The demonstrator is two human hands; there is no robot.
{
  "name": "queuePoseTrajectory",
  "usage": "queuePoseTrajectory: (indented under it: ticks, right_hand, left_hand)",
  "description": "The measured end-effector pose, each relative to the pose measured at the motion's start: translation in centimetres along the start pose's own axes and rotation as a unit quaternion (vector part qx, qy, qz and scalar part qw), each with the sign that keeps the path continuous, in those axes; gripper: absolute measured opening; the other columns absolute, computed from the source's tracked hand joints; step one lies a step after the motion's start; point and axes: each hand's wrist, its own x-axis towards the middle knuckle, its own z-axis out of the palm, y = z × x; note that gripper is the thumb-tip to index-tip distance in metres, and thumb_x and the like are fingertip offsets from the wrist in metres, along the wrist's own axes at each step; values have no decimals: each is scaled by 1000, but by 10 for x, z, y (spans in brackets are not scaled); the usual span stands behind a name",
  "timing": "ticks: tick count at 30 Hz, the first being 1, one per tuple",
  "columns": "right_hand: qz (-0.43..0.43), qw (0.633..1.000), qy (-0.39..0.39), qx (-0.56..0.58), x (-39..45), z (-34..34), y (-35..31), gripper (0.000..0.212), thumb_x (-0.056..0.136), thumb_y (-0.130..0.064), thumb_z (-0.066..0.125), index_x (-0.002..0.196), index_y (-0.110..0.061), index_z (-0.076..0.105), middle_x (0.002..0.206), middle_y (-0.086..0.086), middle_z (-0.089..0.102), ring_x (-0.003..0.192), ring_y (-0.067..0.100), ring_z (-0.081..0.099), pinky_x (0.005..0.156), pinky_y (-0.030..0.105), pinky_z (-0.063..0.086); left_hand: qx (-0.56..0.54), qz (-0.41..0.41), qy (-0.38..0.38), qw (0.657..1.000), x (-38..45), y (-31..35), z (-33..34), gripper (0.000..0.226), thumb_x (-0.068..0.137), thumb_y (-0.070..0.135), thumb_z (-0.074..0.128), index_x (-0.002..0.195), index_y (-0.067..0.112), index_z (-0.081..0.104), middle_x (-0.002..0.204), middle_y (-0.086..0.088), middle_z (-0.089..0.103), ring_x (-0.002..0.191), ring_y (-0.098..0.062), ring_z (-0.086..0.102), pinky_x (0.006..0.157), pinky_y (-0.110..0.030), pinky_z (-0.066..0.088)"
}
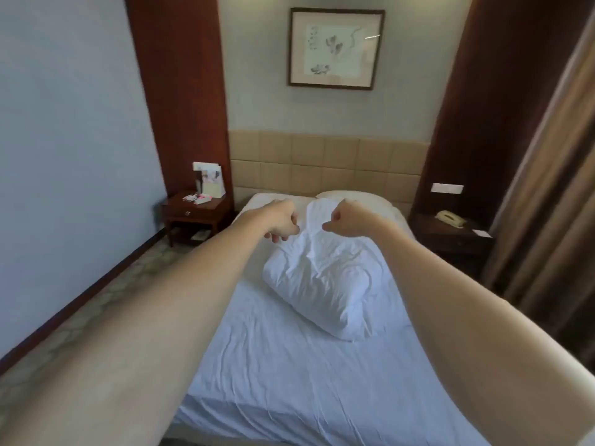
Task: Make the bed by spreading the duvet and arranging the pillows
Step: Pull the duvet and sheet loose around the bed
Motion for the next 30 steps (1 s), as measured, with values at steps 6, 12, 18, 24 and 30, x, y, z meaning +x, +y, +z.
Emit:
queuePoseTrajectory:
  ticks: [6, 12, 18, 24, 30]
  right_hand:
    - [-72, 990, -113, 41, 20, 81, -72, 36, 90, -31, 62, 72, 0, 65, 71, 11, 65, 68, 19, 58, 76, 37, 54]
    - [-119, 976, -173, 49, 39, 148, -150, 33, 90, -31, 62, 82, -1, 72, 78, 12, 74, 60, 14, 61, 73, 29, 54]
    - [-144, 967, -205, 54, 65, 192, -242, 36, 92, -35, 59, 84, -2, 70, 73, 9, 72, 69, 20, 68, 66, 25, 54]
    - [-146, 958, -229, 93, 89, 246, -337, 37, 96, -36, 57, 90, -1, 70, 68, 5, 68, 63, 16, 61, 65, 25, 53]
    - [-135, 950, -268, 83, 125, 289, -393, 33, 96, -34, 57, 95, -3, 68, 73, 6, 69, 60, 13, 61, 63, 23, 53]
  left_hand:
    - [-5, -112, -41, 993, -45, -84, 16, 17, 92, 25, 55, 88, 8, 58, 84, -7, 71, 67, -21, 66, 64, -31, 53]
    - [-17, -191, -35, 981, -79, -184, 22, 24, 89, 29, 55, 77, 9, 54, 74, -11, 66, 52, -20, 57, 58, -28, 47]
    - [-32, -206, -16, 978, -100, -281, 14, 28, 89, 29, 58, 70, 9, 55, 65, -9, 61, 55, -21, 55, 56, -27, 45]
    - [-54, -197, -39, 978, -100, -382, 12, 23, 86, 27, 58, 70, 11, 55, 62, -9, 61, 52, -21, 55, 52, -28, 45]
    - [-65, -202, -54, 976, -96, -471, -4, 27, 88, 28, 57, 70, 9, 58, 70, -12, 68, 55, -21, 57, 53, -28, 46]
